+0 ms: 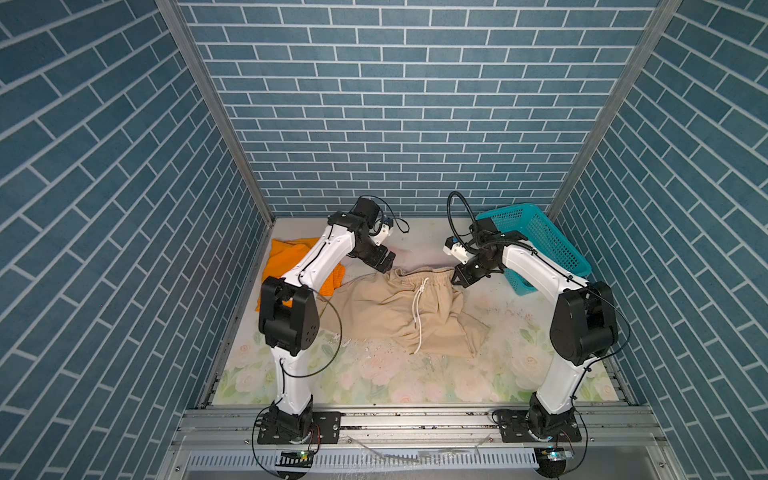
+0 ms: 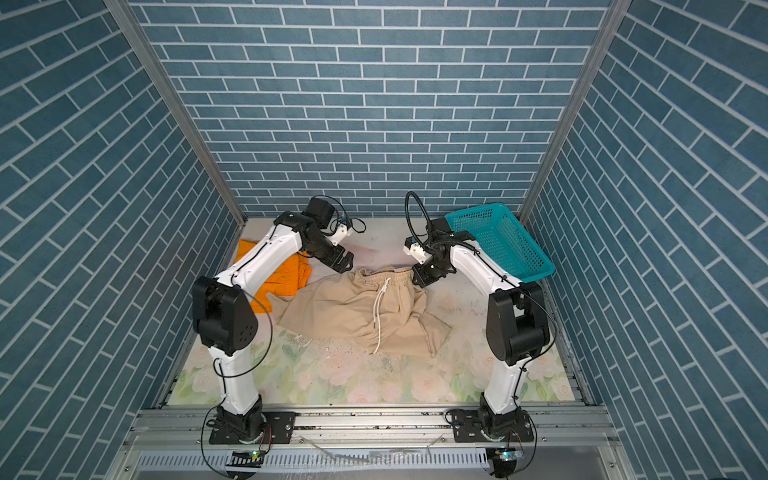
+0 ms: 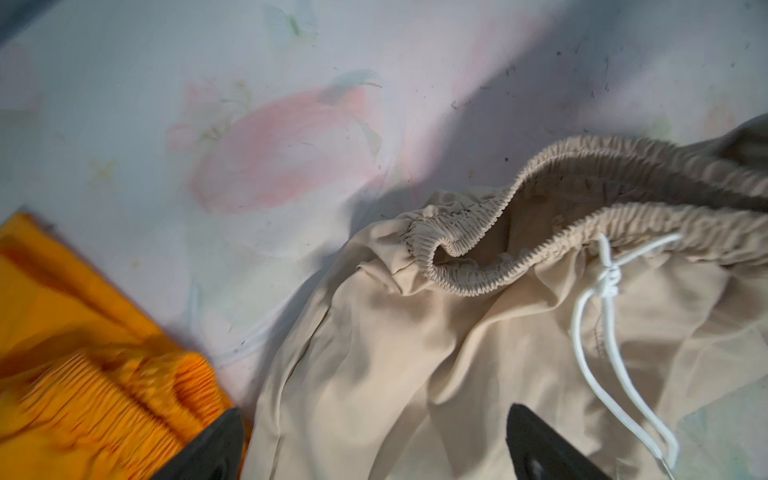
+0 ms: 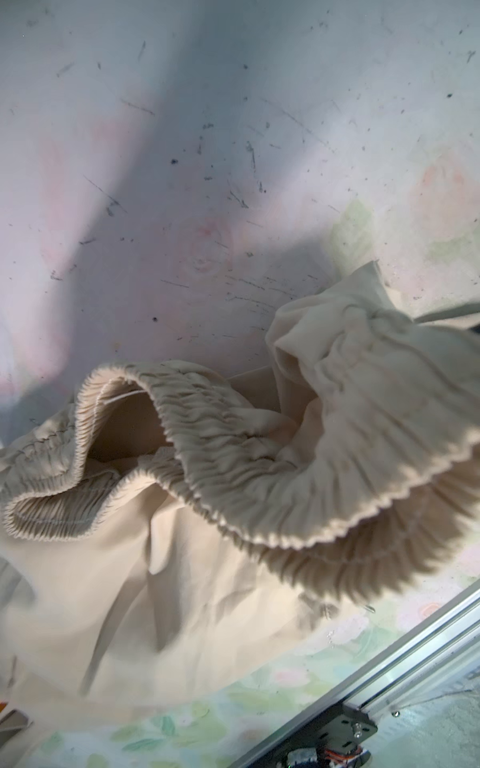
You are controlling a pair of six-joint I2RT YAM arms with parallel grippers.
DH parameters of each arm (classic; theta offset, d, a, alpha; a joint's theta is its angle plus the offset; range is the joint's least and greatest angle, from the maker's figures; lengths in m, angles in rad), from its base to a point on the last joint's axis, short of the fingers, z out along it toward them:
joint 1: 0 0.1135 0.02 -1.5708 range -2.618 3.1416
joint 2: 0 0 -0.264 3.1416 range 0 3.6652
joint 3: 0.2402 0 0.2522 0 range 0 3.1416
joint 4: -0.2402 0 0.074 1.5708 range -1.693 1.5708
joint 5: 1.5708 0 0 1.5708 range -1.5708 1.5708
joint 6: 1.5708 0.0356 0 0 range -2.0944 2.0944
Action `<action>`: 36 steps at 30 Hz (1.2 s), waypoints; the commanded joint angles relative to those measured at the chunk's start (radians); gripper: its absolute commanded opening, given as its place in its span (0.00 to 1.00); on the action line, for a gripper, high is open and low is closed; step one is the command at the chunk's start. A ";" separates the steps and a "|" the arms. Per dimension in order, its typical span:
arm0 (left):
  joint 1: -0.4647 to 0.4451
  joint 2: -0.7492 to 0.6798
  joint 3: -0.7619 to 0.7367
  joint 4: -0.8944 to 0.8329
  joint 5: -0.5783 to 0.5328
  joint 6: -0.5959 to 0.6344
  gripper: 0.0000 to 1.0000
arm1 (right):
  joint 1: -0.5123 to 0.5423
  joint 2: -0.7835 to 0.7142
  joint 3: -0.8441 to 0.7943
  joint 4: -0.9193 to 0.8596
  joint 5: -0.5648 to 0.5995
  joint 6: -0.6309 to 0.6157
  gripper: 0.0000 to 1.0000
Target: Fold and stack the shorts
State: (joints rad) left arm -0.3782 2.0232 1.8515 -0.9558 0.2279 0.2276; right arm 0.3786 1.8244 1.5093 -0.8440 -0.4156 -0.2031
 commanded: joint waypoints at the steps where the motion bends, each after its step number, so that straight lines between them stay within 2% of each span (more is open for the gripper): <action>1: -0.009 0.082 0.051 0.043 0.096 0.121 1.00 | -0.029 -0.035 -0.026 0.008 -0.083 -0.022 0.00; 12: -0.018 0.208 0.152 0.015 0.169 0.201 0.99 | -0.067 -0.040 -0.095 0.088 -0.180 0.040 0.00; 16: -0.018 0.235 0.162 -0.029 0.203 0.216 0.96 | -0.069 -0.041 -0.103 0.097 -0.189 0.048 0.00; 21: -0.019 0.239 0.147 -0.064 0.256 0.252 0.95 | -0.070 -0.054 -0.106 0.097 -0.187 0.051 0.00; 31: -0.019 0.244 0.125 -0.091 0.227 0.340 0.95 | -0.073 -0.076 -0.121 0.106 -0.183 0.073 0.00; 36: -0.024 0.295 0.191 -0.092 0.229 0.354 0.95 | -0.073 -0.081 -0.129 0.124 -0.184 0.095 0.00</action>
State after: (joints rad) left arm -0.3943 2.2726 2.0026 -1.0222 0.4465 0.5484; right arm 0.3084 1.7813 1.3937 -0.7307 -0.5804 -0.1257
